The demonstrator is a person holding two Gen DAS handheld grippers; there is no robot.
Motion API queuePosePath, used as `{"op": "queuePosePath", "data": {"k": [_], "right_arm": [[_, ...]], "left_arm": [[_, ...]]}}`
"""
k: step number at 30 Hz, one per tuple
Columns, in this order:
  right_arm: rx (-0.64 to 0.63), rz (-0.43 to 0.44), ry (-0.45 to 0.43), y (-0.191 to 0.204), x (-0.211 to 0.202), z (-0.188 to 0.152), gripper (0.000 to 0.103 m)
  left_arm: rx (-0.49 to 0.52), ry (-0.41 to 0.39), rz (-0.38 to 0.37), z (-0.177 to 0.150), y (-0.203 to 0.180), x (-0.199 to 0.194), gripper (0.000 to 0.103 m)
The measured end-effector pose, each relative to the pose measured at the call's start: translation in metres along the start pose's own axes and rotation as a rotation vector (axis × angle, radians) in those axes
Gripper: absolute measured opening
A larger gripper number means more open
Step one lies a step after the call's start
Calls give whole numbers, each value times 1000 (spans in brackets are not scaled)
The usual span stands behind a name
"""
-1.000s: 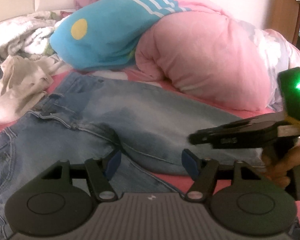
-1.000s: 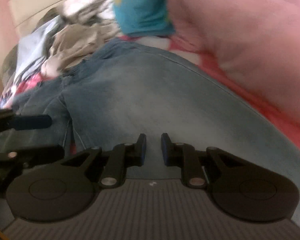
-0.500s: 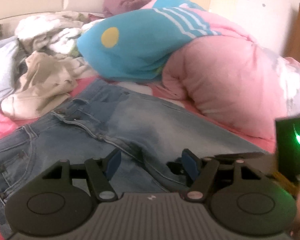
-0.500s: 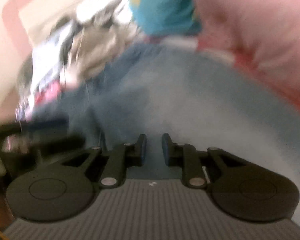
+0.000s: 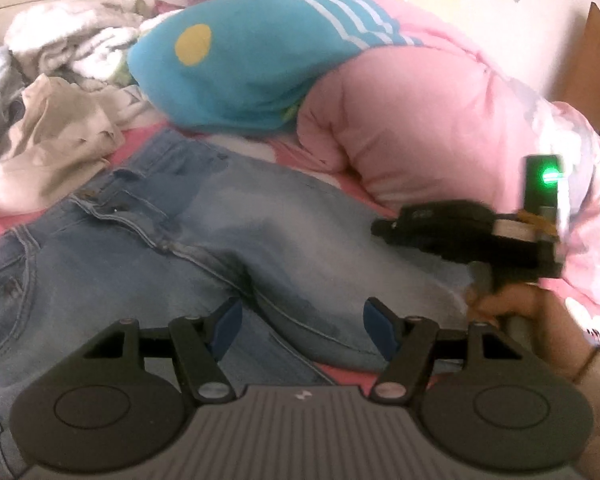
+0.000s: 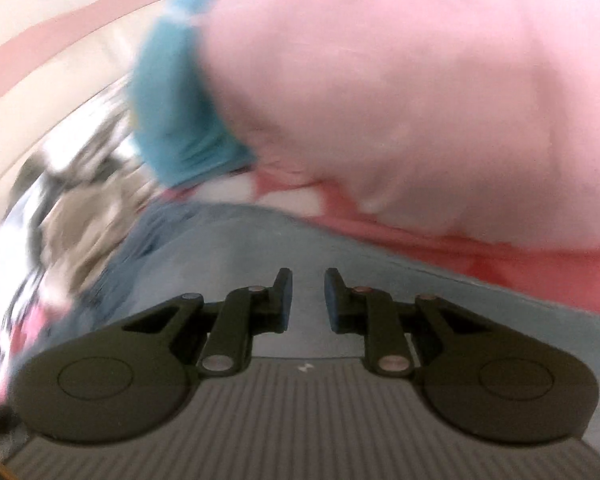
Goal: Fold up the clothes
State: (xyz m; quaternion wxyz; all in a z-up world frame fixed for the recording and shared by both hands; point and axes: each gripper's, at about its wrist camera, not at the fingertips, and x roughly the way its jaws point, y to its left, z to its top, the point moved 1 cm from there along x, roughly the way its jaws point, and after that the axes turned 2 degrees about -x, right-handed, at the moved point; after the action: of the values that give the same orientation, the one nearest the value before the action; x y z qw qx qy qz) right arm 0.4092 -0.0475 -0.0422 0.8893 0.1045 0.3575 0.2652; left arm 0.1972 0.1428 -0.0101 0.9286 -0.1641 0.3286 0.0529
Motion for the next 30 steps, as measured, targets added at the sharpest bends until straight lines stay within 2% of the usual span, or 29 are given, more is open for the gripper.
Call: {"op": "queuePosePath", "data": {"k": [2, 5, 8, 10, 13, 18, 21, 24, 25, 30], "right_arm": [[54, -53, 1, -14, 12, -1, 13], [95, -85, -57, -23, 9, 1, 13], [94, -197, -118, -25, -14, 6, 17], [112, -223, -147, -31, -40, 8, 17], [171, -222, -200, -39, -97, 1, 18], [302, -171, -264, -35, -218, -39, 20], [298, -181, -329, -11, -298, -74, 25], [269, -229, -402, 21, -369, -114, 36], [273, -233, -420, 30, -390, -129, 43], [295, -297, -463, 68, -461, -206, 49]], "left_arm": [[0, -1, 4, 0, 1, 0, 68], [-10, 7, 8, 0, 2, 2, 68], [-12, 6, 4, 1, 3, 2, 68], [-9, 1, 0, 2, 3, 1, 68], [-1, -13, -20, 2, 1, -6, 68], [41, -37, -76, -4, -12, -21, 68], [66, -28, -136, -12, -22, -31, 68], [79, -14, -212, -23, -33, -50, 68], [91, -15, -239, -27, -38, -59, 68], [204, -101, -331, -57, -60, -115, 70]]}}
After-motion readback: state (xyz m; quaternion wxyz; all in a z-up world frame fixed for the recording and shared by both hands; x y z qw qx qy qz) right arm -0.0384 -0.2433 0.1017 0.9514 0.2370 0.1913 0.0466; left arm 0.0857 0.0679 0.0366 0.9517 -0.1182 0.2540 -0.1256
